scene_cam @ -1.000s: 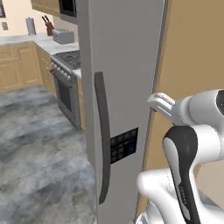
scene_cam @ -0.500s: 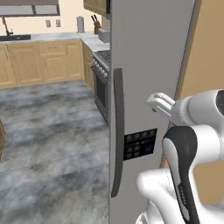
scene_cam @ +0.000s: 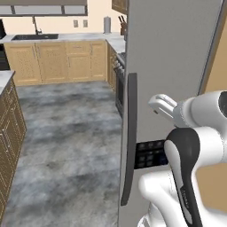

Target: Take the peach and lemon wedge from the second highest rack and move them to the highest rack where the orange and steak are located, to maximize freezer space. Close the freezer door after rearranging.

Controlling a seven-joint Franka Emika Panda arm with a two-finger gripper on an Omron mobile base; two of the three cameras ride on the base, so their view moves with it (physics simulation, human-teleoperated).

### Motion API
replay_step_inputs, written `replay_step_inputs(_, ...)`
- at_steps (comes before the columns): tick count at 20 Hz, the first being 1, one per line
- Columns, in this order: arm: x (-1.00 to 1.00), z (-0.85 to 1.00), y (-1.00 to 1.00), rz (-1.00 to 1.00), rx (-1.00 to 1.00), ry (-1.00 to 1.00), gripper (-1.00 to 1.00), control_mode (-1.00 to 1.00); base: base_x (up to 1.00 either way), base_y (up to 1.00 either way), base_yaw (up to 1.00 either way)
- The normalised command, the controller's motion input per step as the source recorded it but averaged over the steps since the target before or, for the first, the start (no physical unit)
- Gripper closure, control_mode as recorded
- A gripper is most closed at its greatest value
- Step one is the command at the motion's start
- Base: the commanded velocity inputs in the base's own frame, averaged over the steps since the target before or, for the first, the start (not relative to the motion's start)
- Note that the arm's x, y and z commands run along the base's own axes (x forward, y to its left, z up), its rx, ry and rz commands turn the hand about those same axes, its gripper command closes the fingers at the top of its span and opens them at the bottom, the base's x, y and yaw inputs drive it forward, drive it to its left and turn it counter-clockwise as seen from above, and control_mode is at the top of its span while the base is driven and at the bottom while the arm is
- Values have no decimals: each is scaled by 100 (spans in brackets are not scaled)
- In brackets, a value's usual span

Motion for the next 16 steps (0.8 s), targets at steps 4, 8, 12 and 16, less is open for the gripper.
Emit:
replay_step_inputs(4,0,0,0,0,0,0,-100,100,45,-31,23)
replay_step_inputs(8,0,0,0,0,0,0,-100,100,46,-32,19)
replay_step_inputs(12,0,0,0,0,0,0,-100,100,41,-32,13)
replay_step_inputs(16,0,0,0,0,0,0,-100,100,44,-34,9)
